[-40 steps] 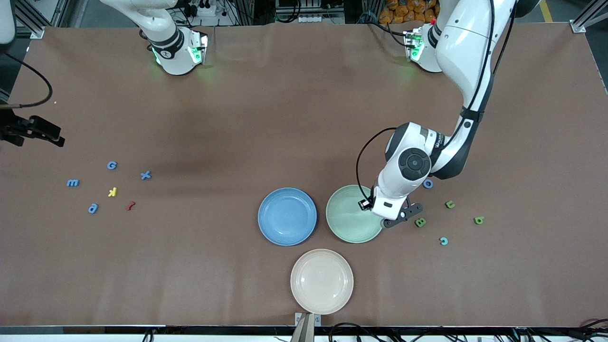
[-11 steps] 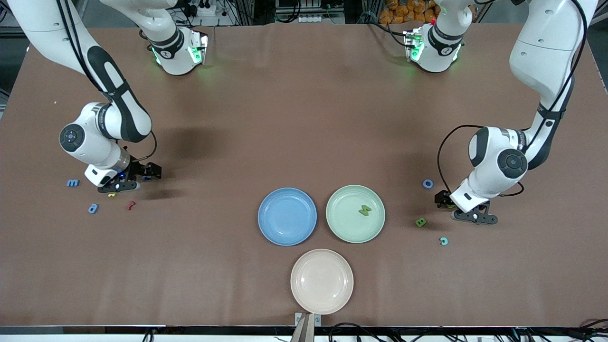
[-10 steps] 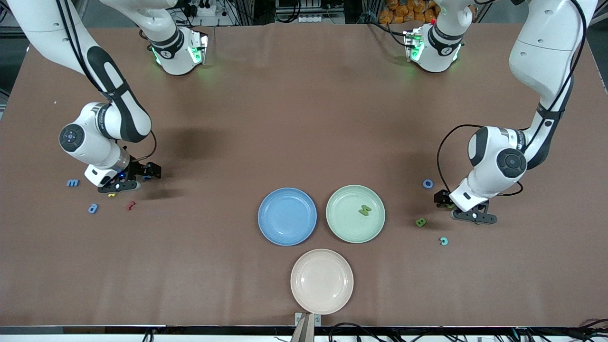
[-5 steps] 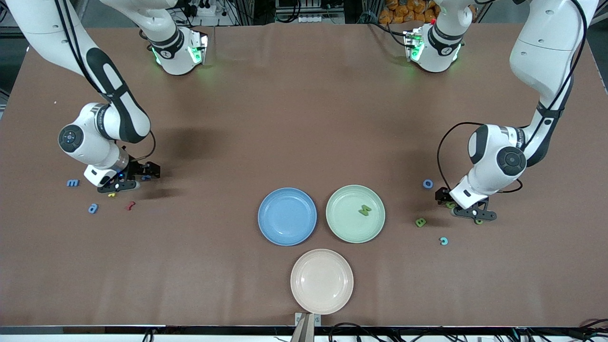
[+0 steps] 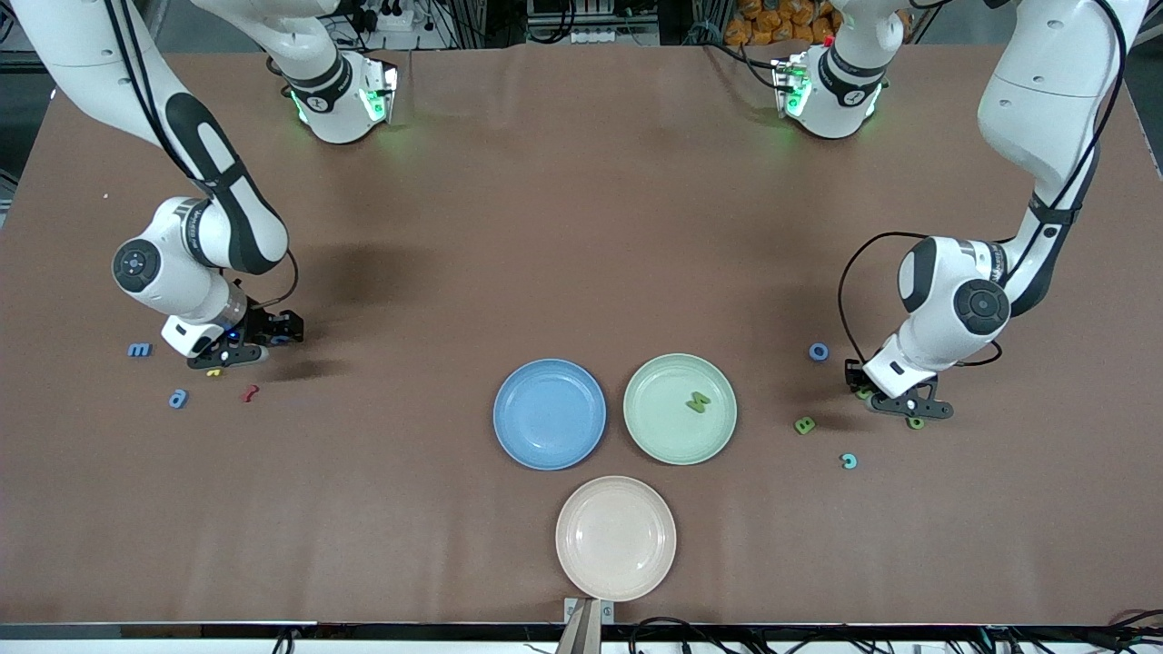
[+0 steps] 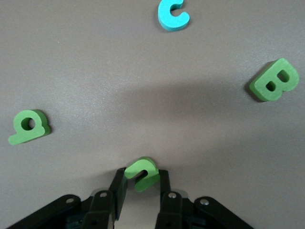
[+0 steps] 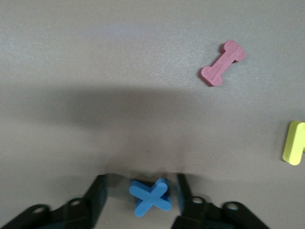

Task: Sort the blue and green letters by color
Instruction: 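Carry the u to the green plate while the right gripper grasps the X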

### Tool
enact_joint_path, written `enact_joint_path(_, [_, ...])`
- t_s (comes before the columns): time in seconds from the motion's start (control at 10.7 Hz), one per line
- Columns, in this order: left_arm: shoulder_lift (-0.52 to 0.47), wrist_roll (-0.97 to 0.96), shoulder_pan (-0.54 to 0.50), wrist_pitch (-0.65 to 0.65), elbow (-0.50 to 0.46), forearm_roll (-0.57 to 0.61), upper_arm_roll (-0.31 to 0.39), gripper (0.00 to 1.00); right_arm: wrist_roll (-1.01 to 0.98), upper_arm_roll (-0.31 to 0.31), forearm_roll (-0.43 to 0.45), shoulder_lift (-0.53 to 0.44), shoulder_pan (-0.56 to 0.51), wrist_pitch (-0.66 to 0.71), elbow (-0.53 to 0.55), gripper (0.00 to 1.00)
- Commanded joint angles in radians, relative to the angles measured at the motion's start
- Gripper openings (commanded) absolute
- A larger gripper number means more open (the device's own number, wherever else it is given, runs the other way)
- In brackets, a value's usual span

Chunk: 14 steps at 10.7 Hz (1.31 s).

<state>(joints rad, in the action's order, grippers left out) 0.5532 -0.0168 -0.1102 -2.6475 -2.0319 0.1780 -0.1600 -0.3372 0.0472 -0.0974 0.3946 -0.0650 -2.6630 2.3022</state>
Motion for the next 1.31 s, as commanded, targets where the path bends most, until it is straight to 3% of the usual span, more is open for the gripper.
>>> enact_joint_path(0.0, [-0.016, -0.012, -0.017, -0.017, -0.018, 0.008, -0.012, 0.06, -0.088, -0.007, -0.011, 0.0, -0.042, -0.005, 0.003, 0.0])
enact_joint_path(0.28, [-0.047, -0.035, -0.01, 0.006, 0.002, 0.008, -0.012, 0.0, -0.088, -0.009, -0.011, -0.002, -0.041, -0.005, -0.003, 0.0])
enact_joint_path(0.56, [-0.075, -0.063, 0.027, 0.153, 0.079, -0.026, -0.012, 0.0, -0.08, -0.015, -0.015, -0.032, -0.027, 0.055, -0.048, 0.0])
enact_joint_path(0.66, [-0.078, -0.098, 0.056, 0.193, 0.113, -0.063, -0.012, 0.0, -0.078, -0.032, -0.024, -0.037, -0.029, 0.127, -0.1, 0.0])
enact_joint_path(0.94, [-0.061, -0.346, 0.189, 0.261, 0.2, -0.086, -0.012, 0.0, 0.005, -0.059, -0.188, -0.028, 0.023, 0.369, -0.313, 0.0])
enact_joint_path(1.22, [0.003, -0.561, 0.315, 0.262, 0.289, -0.133, -0.003, 0.0, 0.266, -0.058, -0.185, 0.01, 0.158, 0.376, -0.424, 0.0])
